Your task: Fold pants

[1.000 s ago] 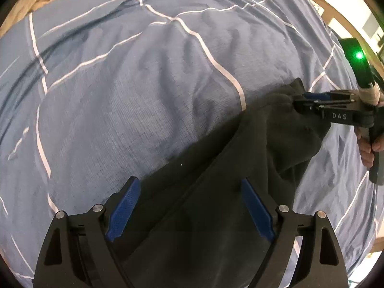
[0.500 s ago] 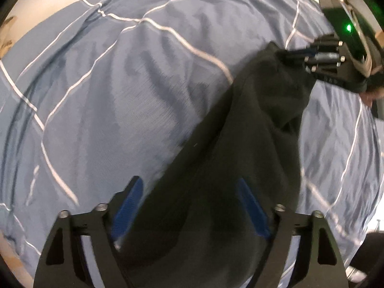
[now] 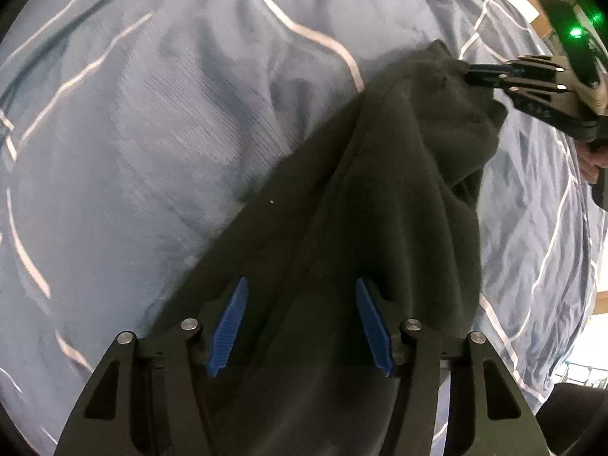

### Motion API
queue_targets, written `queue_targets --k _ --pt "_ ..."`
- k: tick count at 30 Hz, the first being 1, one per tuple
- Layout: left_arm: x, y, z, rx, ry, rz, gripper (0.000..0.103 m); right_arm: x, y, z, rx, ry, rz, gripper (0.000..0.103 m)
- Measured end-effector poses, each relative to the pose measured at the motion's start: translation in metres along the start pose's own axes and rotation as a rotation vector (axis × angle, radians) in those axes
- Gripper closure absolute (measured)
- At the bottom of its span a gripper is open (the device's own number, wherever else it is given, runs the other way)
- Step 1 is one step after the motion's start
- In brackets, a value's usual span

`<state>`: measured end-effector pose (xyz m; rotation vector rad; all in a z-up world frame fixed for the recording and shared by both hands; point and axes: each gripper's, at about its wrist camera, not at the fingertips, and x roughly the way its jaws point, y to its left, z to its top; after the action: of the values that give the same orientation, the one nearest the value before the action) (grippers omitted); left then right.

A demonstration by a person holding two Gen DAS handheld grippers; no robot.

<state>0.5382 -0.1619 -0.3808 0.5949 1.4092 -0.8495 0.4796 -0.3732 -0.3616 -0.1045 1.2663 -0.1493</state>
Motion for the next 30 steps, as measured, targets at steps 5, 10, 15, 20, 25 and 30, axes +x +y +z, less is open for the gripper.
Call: queue_targets --k 5,10,15,20,25,30 --pt "0.006 -0.006 0.002 -0.008 0.014 -0.014 0.062 -0.005 -0.011 -0.001 0.046 -0.038 0.07 0.096" --pt "0.001 -0.005 0.0 -0.021 0.003 -0.019 0.067 -0.01 -0.019 0.004 0.101 -0.1 0.151 0.064" --pt "-0.002 0.002 -0.005 -0.058 0.001 -0.027 0.074 0.012 -0.019 0.016 0.094 -0.063 0.166 0.064" --pt "0.001 0.01 -0.012 -0.089 0.0 -0.026 0.078 0.037 -0.019 0.017 0.123 0.017 0.241 0.066" --pt "-0.01 0.001 -0.013 -0.083 -0.035 -0.001 0.092 0.028 -0.019 0.016 0.102 0.017 0.274 0.095" --pt "-0.048 -0.014 -0.006 -0.047 -0.116 0.06 0.093 -0.016 -0.025 0.016 0.072 -0.07 0.207 0.096"
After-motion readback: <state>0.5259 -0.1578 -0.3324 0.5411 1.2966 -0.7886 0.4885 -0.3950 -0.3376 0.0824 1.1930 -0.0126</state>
